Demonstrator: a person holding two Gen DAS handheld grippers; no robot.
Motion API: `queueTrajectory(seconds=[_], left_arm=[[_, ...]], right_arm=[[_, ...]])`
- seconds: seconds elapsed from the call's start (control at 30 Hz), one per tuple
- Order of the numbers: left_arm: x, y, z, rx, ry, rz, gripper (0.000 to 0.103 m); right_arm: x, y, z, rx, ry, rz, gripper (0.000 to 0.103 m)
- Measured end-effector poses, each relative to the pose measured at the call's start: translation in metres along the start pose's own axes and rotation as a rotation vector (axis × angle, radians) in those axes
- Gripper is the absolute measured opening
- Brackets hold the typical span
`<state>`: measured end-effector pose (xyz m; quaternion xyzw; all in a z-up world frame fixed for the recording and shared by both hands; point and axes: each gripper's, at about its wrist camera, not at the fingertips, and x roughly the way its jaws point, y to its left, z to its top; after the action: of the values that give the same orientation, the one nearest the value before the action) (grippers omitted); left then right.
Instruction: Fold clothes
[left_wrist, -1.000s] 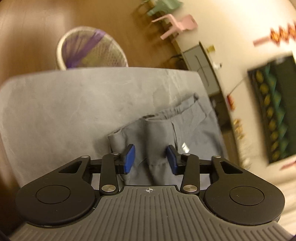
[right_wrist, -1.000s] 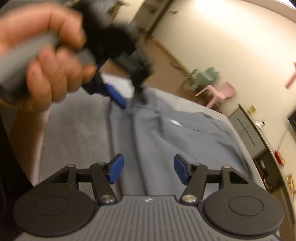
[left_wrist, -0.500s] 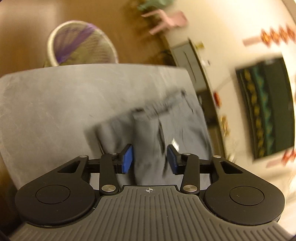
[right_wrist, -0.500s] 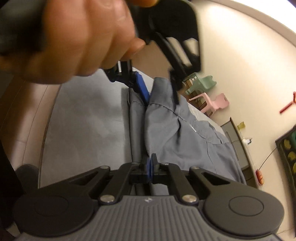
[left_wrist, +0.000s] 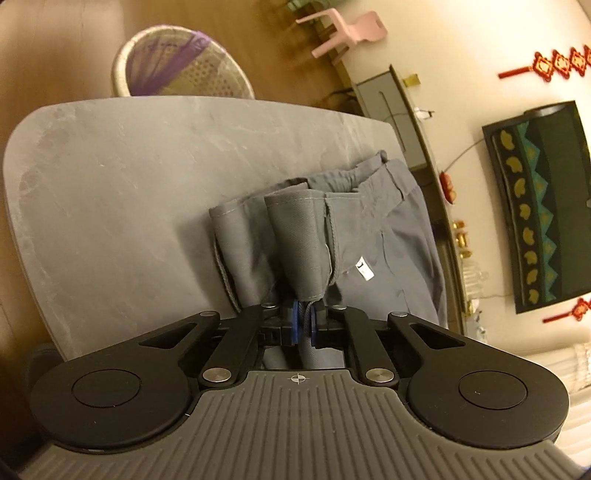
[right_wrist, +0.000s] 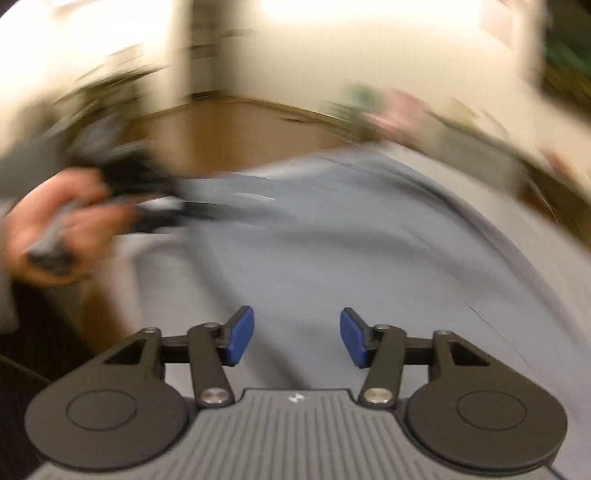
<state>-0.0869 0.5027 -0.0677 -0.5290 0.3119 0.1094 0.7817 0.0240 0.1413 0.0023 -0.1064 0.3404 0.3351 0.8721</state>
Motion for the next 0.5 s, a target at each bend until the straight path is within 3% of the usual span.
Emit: queueTrajectory(seconds=[0.03, 0.07, 0.17, 0.27, 0.33, 0.4, 0.43, 0.5], left_arm=[[-0.004, -0.006, -0.002, 0.030, -0.029, 0.035, 0.006], [-0.011, -0.016, -0.006, 0.081, -0.079, 0.089, 0.017], [-0.036, -0.057, -0.030, 0.313, -0.290, 0.275, 0.034], [-0.046, -0.100, -0.069, 0.552, -0.512, 0.447, 0.029], [-0.046, -0.124, -0.094, 0.678, -0.627, 0.504, 0.029], [-0.039, -0.136, -0.111, 0.730, -0.629, 0.471, 0.030], [-0.032, -0.137, -0.114, 0.733, -0.585, 0.455, 0.030], [-0.017, -0.133, -0.113, 0.697, -0.463, 0.423, 0.029]], right_arm=[[-0.022, -0.038, -0.016, 0.096, 0.009, -0.084, 0.048], [-0.042, -0.070, -0.029, 0.170, 0.015, -0.150, 0.048], [-0.112, -0.159, -0.086, 0.373, 0.030, -0.340, 0.049], [-0.170, -0.224, -0.145, 0.508, 0.056, -0.530, 0.049], [-0.182, -0.241, -0.180, 0.577, 0.040, -0.581, 0.049], [-0.178, -0.244, -0.194, 0.625, 0.021, -0.548, 0.049], [-0.176, -0.245, -0.201, 0.648, 0.011, -0.531, 0.050], [-0.180, -0.248, -0.205, 0.579, 0.037, -0.552, 0.049]])
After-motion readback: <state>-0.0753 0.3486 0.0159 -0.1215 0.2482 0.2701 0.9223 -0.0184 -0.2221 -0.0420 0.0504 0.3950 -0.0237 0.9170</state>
